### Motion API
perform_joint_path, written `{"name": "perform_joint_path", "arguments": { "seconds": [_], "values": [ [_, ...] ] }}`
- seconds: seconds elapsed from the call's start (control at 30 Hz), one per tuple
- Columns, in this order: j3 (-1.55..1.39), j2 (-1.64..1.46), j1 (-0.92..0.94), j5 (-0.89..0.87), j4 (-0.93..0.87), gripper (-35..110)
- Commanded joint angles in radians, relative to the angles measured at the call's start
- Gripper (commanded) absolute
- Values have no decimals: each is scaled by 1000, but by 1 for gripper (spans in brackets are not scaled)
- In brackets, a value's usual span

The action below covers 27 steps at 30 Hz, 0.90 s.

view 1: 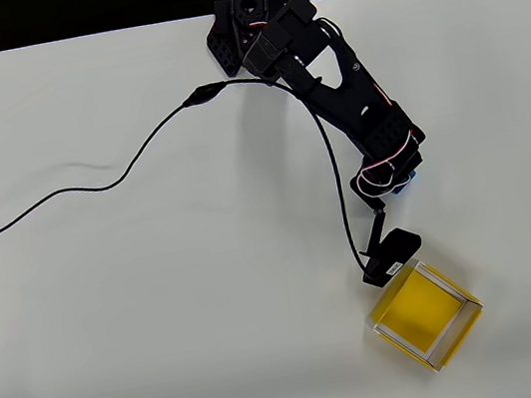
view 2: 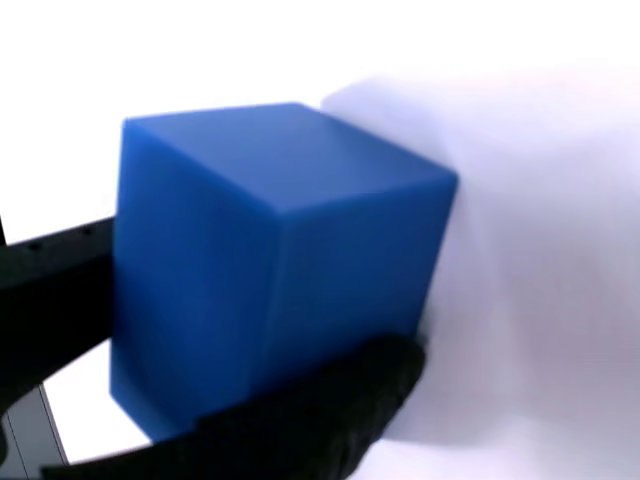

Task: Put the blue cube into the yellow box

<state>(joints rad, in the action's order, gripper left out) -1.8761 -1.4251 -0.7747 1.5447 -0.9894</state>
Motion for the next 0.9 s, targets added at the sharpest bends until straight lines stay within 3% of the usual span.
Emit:
{"name": "perform_joint_path", "arguments": {
  "seconds": [0.0, 0.23, 0.47, 0.87],
  "values": [
    [8, -95, -17, 34, 6, 15],
    [75, -204, 74, 147, -8, 15],
    [330, -262, 193, 284, -5, 14],
    [561, -118, 310, 422, 229, 14]
  ]
}}
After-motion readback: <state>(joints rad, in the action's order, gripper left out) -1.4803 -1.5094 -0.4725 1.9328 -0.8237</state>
